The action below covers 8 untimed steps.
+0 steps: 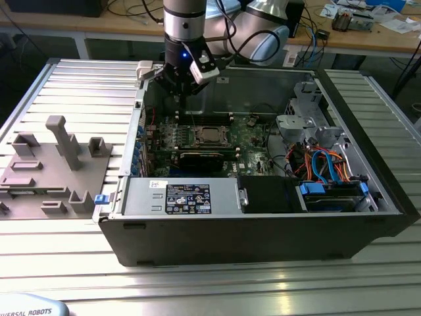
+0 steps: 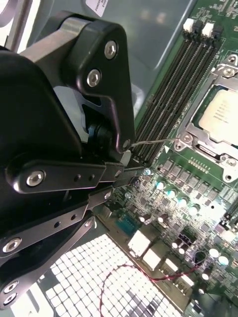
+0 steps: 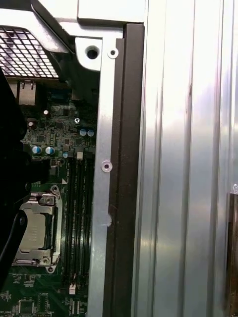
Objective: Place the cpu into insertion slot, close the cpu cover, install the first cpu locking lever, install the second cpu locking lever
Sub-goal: 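Install the first cpu locking lever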
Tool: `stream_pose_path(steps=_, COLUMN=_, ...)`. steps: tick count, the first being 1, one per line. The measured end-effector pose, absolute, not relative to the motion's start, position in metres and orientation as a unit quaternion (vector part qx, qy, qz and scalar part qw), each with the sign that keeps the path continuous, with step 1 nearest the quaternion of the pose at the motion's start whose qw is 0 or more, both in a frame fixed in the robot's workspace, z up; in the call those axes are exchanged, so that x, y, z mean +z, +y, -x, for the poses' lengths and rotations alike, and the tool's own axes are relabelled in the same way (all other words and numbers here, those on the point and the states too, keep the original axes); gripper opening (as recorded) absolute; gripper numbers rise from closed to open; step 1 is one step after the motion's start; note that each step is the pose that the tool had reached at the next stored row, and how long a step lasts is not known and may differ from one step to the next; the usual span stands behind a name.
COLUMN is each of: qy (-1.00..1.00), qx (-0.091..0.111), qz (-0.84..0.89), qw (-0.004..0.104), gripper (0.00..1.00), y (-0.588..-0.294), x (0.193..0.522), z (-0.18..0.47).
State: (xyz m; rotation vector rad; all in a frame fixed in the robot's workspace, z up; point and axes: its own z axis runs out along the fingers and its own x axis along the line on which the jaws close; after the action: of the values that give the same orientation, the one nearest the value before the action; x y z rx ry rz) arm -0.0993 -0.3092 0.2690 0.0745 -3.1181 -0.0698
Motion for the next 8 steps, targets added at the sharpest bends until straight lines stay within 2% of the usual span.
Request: stream_pose_path(steps=8, qy=-0.999, qx=-0.022, qz=-0.024, qw=0.011, gripper=0.11, y=-0.3060, x=0.2673, z=0.0969)
